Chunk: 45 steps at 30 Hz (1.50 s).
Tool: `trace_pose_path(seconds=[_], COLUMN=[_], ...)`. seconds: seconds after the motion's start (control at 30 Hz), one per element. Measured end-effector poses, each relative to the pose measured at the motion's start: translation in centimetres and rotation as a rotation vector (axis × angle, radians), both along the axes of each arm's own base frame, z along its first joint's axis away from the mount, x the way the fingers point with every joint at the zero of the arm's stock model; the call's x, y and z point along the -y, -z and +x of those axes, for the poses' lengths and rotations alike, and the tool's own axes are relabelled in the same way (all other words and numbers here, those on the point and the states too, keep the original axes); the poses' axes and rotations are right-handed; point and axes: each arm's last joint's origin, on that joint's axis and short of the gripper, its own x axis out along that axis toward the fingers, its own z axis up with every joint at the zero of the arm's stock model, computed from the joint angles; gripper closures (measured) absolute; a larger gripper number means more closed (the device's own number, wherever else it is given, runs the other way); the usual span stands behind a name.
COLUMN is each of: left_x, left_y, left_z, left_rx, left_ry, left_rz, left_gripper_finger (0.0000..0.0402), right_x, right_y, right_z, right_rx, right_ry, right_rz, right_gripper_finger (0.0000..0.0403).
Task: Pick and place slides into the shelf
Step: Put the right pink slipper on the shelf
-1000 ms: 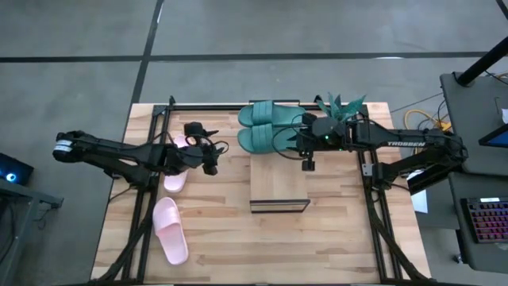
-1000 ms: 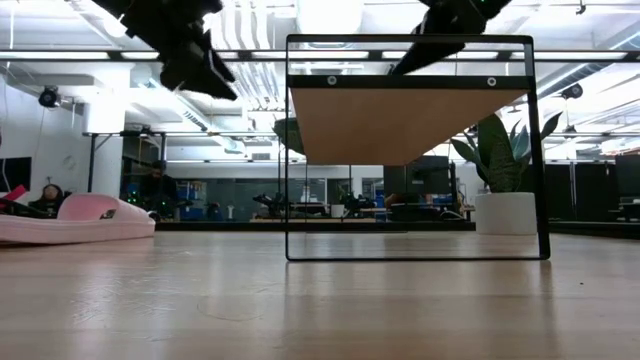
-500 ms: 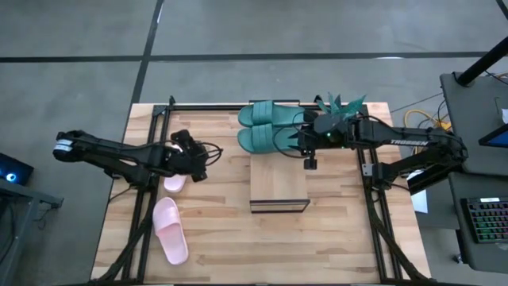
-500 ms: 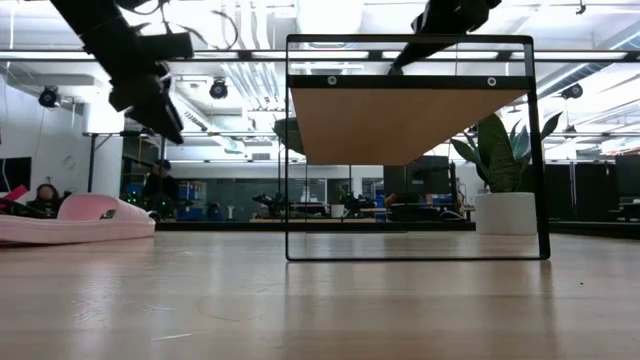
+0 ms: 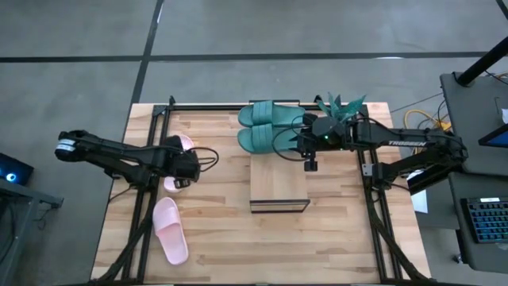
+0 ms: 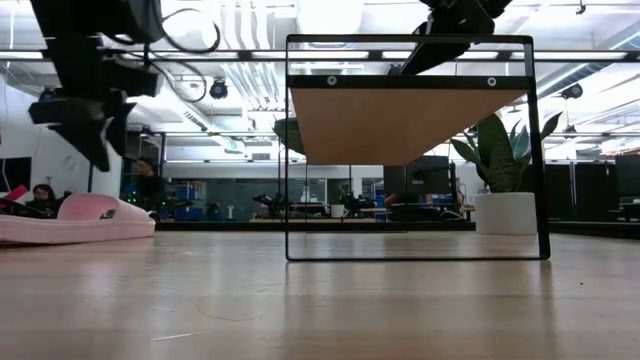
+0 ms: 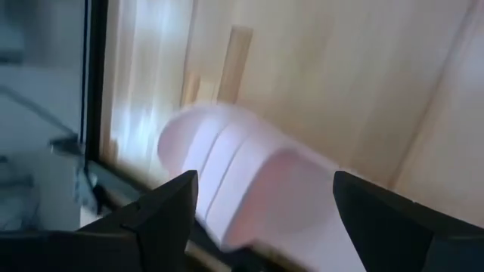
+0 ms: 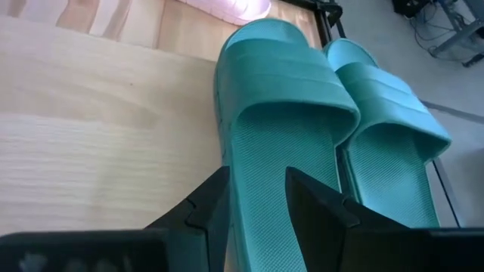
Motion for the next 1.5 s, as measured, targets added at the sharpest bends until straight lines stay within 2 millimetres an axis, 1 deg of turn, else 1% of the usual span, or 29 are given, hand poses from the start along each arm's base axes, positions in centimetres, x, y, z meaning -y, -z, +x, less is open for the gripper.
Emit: trace_pose_path(seconds=[0.07,0.23,0.37,0.47,0.57,0.67,0.73,0.93,1.2,1.3,1.4,1.5], left_x=[0.0,0.0,0.2,0.3,0.2,0.1,0.1,0.0,-0.1,-0.2,-0.3,-0.5], left_y=[0.0,0.3,1.1,2.0,2.9,3.7,4.2,5.6,7.5,7.7,7.6,7.6], left_z=[-0.2,0.1,0.6,1.3,1.6,2.0,2.3,2.9,4.0,4.7,5.6,5.6], left_rx=[-0.011,-0.026,-0.093,-0.157,-0.242,-0.319,-0.348,-0.433,-0.537,-0.546,-0.519,-0.515], left_ry=[-0.017,-0.018,-0.003,-0.004,-0.006,-0.015,-0.025,-0.043,-0.05,-0.068,-0.123,-0.135], left_rz=[-0.001,-0.003,-0.04,-0.037,0.0,0.043,0.07,0.116,0.127,0.109,0.063,0.068], left_gripper_finger=[0.0111,0.0111,0.0111,0.0111,0.0111,0.0111,0.0111,0.0111,0.0111,0.0111,0.0111,0.0111], right_x=[0.0,0.0,0.0,0.0,0.0,0.0,0.0,-0.1,-0.1,-0.1,-0.1,-0.1], right_y=[0.2,0.9,1.6,1.7,1.5,0.7,0.2,-0.5,-0.7,-0.7,-0.7,-0.7], right_z=[0.0,0.0,-0.1,-0.1,-0.1,-0.1,-0.2,-0.7,-1.0,-1.0,-1.0,-1.0], right_rx=[-0.005,-0.016,-0.036,-0.038,-0.037,0.001,0.021,0.043,0.054,0.054,0.053,0.053], right_ry=[0.0,-0.001,-0.001,0.0,-0.01,-0.022,-0.029,-0.035,-0.035,-0.035,-0.035,-0.035], right_rz=[0.0,0.001,0.004,0.005,-0.007,-0.028,-0.041,-0.051,-0.053,-0.053,-0.053,-0.053], right_gripper_finger=[0.0284,0.0284,0.0284,0.0284,0.0284,0.0284,0.0284,0.0284,0.0284,0.0284,0.0284,0.0284])
